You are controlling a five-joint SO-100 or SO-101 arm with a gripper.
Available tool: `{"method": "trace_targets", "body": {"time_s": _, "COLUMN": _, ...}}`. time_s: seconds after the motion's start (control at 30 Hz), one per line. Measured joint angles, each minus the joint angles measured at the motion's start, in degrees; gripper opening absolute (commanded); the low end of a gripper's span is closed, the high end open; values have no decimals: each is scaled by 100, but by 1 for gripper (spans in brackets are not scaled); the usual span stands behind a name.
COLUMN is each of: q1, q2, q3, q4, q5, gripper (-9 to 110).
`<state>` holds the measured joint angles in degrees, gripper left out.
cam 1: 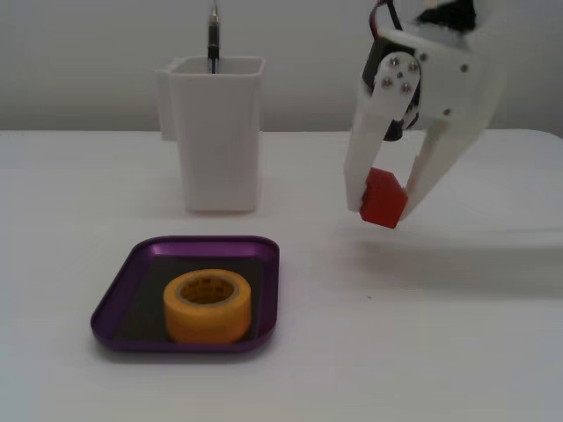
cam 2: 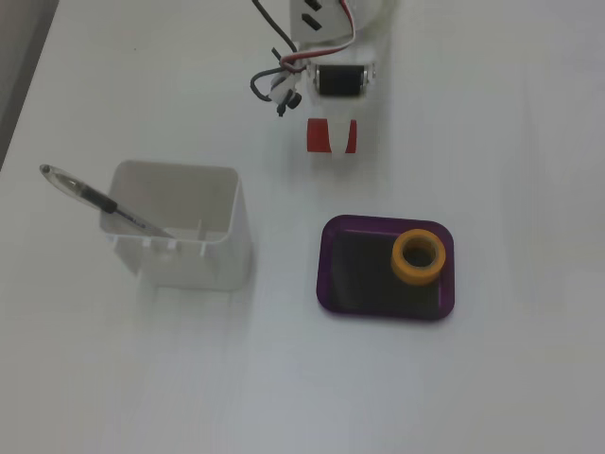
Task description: Remove the cube from the box.
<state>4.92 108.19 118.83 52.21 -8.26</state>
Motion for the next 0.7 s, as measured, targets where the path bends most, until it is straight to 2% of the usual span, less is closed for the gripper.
{"method": "trace_targets", "body": {"time_s": 0.7, "q1": -9, "q2": 9, "q3": 888, "q4": -984, "q5": -44, "gripper": 0}}
